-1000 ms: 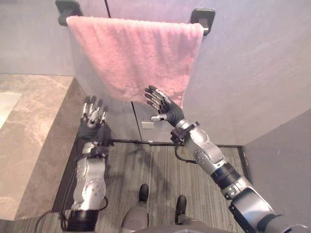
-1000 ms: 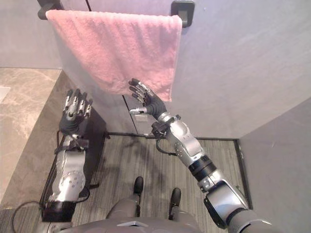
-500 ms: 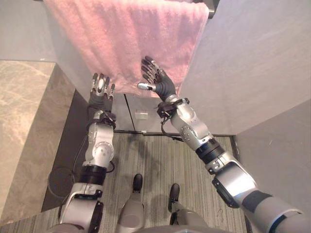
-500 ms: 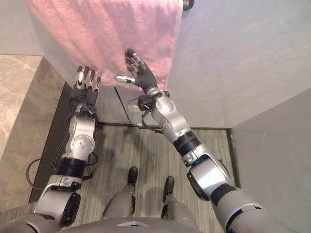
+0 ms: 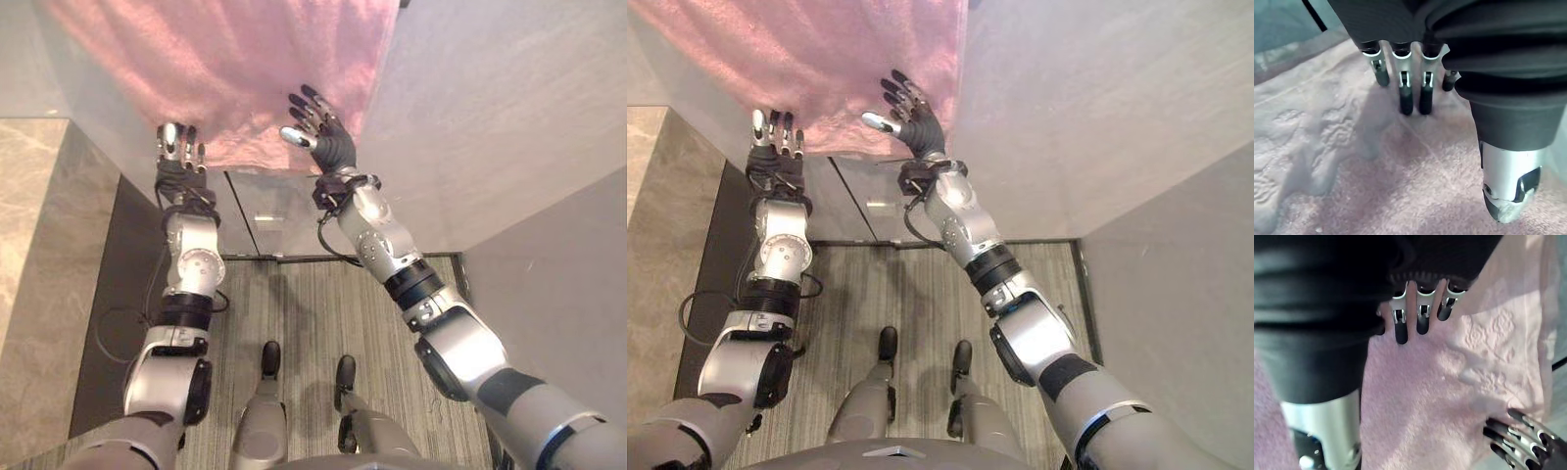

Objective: Organize washtable

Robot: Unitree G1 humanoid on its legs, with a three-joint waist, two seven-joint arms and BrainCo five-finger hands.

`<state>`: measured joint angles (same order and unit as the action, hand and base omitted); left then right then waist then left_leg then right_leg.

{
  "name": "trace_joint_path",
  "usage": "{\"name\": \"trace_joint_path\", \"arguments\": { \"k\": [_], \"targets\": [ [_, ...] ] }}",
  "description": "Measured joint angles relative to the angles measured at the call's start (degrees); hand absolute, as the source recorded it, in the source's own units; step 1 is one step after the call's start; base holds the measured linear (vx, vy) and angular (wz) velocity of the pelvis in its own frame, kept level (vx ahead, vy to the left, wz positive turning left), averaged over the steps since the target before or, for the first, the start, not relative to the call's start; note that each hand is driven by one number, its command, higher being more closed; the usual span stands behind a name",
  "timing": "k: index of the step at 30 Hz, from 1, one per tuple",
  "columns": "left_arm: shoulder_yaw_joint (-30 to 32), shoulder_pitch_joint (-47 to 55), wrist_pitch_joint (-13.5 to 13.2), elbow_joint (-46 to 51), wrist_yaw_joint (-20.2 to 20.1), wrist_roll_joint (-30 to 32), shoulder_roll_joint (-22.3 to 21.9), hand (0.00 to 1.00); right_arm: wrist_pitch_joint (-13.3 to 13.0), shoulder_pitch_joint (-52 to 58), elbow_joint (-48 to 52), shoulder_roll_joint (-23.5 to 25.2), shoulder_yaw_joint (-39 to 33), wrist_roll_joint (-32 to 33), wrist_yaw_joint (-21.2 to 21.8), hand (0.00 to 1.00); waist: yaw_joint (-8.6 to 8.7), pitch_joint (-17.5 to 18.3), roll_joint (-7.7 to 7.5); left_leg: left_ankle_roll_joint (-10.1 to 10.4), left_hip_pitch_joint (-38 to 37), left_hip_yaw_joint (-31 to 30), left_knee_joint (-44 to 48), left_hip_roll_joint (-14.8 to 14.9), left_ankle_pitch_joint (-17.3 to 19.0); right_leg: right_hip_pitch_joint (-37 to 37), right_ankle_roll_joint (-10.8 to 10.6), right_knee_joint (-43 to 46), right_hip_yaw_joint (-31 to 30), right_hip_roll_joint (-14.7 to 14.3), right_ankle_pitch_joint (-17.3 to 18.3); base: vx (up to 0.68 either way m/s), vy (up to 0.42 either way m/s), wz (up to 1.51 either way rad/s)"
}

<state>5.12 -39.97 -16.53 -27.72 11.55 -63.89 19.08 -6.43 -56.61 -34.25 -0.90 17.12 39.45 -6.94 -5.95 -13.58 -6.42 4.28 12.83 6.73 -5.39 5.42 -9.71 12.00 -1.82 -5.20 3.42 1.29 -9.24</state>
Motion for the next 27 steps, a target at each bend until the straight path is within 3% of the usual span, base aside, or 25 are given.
{"name": "trace_joint_path", "arguments": {
  "k": [5,17,27],
  "targets": [
    [4.12,-1.37,0.15,-4.03,0.54,0.05,3.68,0.00,0.03,-0.12,-0.07,-2.91,-2.22,1.25,-0.05,0.00,0.75,-0.66,-0.23,0.01,0.08,1.72,0.01,-0.01,-0.03,0.92,-0.27,0.00,-1.57,0.03,-0.39,-0.01,0.006,-0.16],
    [8.58,-2.02,2.40,-10.67,0.07,1.42,6.31,0.00,0.48,8.31,-0.06,-6.38,-6.21,2.27,0.18,0.00,0.77,-0.73,-0.13,0.00,-0.23,2.27,0.03,-0.01,-0.04,0.99,-0.18,0.00,-2.44,0.01,-0.68,0.01,-0.001,-0.03],
    [8.56,9.99,5.82,-15.22,-1.52,6.78,5.48,0.00,0.96,16.20,-0.05,-7.40,-8.30,1.97,0.76,0.00,0.98,-1.20,0.73,-0.02,-1.31,2.54,-0.04,-0.01,0.05,-0.01,0.08,-0.01,-2.54,0.04,-0.45,0.00,0.000,-0.01]
  ]
}}
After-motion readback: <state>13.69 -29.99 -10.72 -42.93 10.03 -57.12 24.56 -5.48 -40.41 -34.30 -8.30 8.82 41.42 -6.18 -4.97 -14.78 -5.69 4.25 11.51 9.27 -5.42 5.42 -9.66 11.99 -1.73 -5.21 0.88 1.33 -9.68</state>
